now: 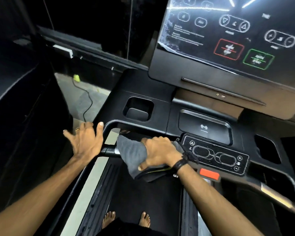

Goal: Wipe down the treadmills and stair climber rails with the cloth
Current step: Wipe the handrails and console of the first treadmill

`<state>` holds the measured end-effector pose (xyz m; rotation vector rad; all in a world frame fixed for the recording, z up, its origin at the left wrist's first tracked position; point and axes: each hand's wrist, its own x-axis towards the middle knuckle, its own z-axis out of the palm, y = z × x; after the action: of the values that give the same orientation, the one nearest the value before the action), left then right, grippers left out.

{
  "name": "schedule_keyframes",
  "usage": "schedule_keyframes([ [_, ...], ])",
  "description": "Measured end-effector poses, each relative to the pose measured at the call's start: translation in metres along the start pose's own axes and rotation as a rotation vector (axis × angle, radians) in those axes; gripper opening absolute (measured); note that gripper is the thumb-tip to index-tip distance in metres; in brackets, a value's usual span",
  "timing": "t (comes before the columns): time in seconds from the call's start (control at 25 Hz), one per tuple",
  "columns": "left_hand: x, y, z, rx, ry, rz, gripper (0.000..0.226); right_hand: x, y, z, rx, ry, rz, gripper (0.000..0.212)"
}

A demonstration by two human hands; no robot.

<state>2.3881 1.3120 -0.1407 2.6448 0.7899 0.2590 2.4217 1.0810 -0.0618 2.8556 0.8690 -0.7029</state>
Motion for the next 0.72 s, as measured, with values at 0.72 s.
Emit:
schedule_keyframes([
  [0.72, -0.043, 0.1, 0.009, -0.253, -0.056, 0.597, 0.06, -0.144, 0.028, 0.008, 0.453, 1.129, 0.177, 0.08],
])
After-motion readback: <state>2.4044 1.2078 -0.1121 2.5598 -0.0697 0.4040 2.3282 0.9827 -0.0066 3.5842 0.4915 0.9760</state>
